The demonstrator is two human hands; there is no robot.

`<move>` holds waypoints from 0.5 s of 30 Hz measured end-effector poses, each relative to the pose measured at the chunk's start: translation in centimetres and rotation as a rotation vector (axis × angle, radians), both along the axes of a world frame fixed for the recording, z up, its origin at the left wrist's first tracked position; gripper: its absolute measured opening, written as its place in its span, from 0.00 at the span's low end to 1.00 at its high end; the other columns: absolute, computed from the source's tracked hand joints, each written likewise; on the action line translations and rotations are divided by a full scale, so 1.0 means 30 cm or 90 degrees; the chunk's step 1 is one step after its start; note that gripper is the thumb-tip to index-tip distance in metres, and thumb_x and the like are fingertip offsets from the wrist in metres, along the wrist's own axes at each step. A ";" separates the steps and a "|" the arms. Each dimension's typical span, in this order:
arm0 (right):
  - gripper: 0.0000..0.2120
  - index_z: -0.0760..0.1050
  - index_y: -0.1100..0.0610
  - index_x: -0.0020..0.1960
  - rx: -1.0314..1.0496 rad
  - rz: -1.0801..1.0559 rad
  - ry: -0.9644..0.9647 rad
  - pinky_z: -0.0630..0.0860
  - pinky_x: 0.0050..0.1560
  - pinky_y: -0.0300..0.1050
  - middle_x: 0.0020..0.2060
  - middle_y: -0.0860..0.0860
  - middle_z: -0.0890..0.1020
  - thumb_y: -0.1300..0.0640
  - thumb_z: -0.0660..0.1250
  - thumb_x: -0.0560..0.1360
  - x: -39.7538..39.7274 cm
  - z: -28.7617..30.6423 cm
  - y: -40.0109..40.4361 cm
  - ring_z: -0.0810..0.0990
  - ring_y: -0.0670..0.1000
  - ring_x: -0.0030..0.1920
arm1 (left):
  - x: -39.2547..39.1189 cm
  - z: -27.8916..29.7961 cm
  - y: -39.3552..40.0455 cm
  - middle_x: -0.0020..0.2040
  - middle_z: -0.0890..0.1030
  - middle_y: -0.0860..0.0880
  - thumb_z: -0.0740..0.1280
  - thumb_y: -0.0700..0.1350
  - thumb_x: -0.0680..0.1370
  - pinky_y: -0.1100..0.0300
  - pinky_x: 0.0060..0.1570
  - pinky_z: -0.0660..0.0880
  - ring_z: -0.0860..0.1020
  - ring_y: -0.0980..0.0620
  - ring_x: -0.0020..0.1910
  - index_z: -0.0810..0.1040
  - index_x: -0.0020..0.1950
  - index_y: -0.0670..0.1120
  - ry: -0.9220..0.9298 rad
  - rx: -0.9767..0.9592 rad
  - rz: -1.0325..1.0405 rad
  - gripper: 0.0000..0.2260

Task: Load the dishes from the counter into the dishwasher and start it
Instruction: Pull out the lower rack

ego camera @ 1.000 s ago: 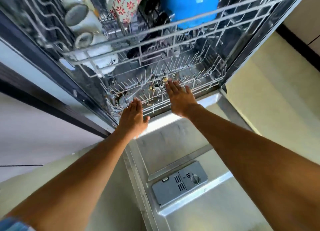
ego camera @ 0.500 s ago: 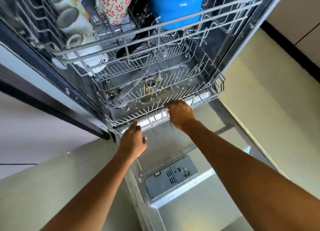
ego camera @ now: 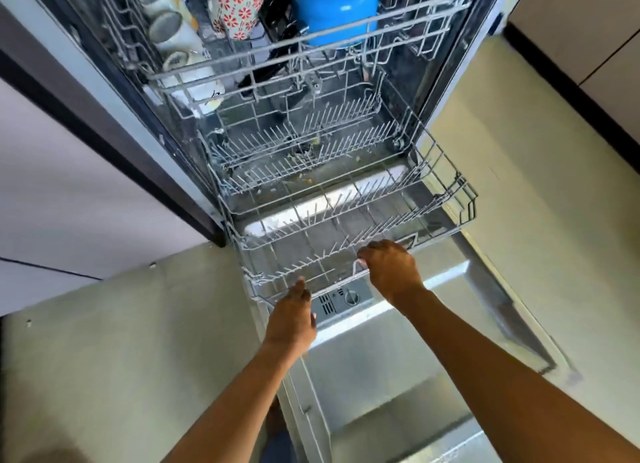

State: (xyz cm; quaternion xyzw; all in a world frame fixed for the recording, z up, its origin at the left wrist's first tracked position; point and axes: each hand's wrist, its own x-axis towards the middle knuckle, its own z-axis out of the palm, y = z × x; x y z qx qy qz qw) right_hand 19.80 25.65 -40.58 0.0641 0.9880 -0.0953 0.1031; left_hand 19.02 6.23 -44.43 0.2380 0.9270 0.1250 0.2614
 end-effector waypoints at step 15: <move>0.20 0.82 0.58 0.41 -0.056 -0.109 0.145 0.80 0.41 0.46 0.39 0.54 0.83 0.76 0.74 0.53 0.501 -0.024 -0.039 0.82 0.57 0.42 | 0.490 0.030 -0.013 0.56 0.82 0.45 0.81 0.47 0.50 0.61 0.49 0.77 0.82 0.50 0.50 0.84 0.49 0.41 -0.021 -0.028 -0.034 0.29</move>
